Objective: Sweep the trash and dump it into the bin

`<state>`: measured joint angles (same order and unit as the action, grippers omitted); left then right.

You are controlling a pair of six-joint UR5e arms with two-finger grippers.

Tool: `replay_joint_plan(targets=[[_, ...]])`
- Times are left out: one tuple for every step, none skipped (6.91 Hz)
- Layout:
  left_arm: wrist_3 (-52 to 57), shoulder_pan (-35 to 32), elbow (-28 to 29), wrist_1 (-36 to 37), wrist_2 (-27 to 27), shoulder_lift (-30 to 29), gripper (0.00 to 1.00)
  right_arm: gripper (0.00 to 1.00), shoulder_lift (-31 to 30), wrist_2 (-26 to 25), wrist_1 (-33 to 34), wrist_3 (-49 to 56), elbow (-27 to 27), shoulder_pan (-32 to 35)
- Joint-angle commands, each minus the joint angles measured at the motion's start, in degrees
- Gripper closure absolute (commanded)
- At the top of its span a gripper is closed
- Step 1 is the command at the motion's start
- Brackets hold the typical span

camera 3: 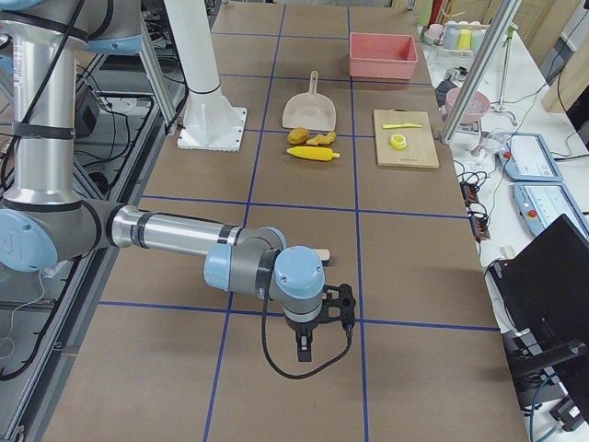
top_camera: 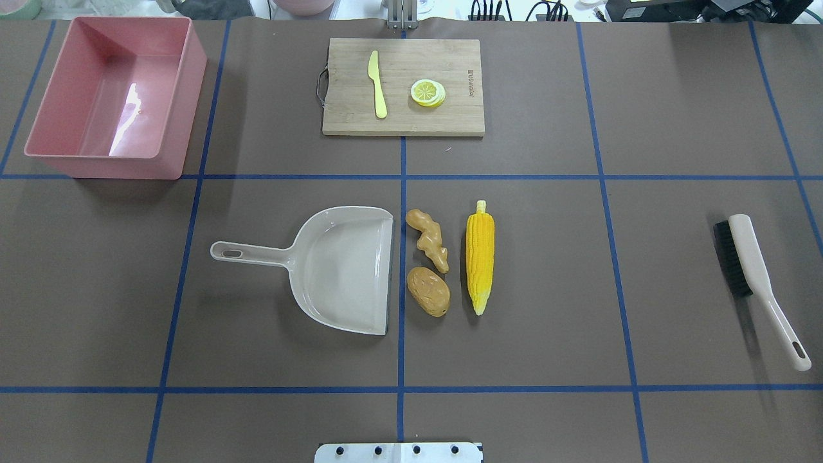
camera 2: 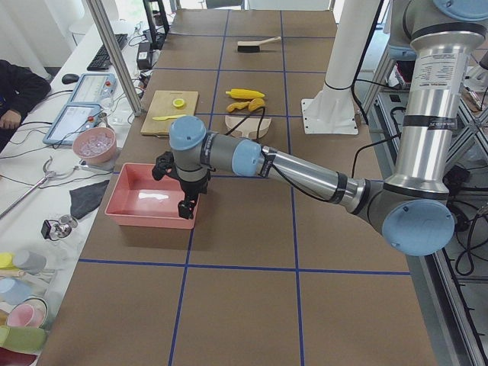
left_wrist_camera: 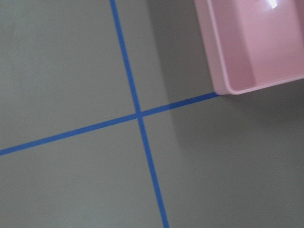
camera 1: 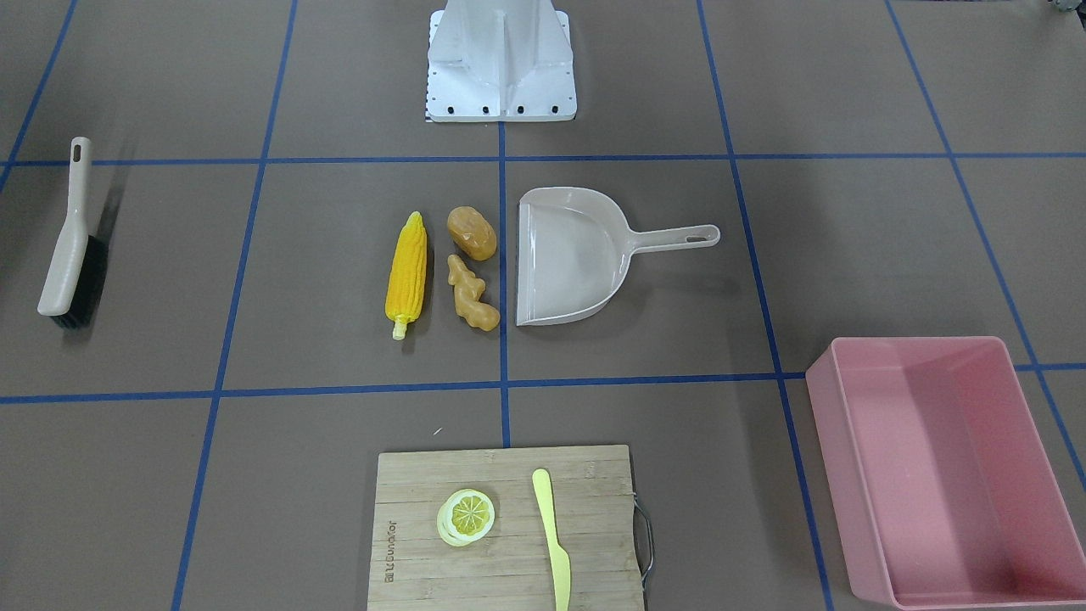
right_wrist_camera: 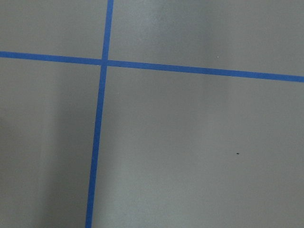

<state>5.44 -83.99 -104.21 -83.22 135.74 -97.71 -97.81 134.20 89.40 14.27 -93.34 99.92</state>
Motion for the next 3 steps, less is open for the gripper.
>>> replay_joint_plan(targets=[[-1.8,8.6,-0.7,0.2,0.7,-9.7,0.01,0.0,-0.8,2.3,-1.1,0.1,0.4,0.0],[-1.8,11.5,-3.4,-0.3,0.7,-10.8,0.01,0.0,-0.6,1.9,-1.1,-0.1,0.5,-0.4],[-1.2,13.9,-8.2,-0.6,0.4,-10.8,0.01,0.0,-0.3,2.0,-1.0,-0.4,1.1,-0.7]])
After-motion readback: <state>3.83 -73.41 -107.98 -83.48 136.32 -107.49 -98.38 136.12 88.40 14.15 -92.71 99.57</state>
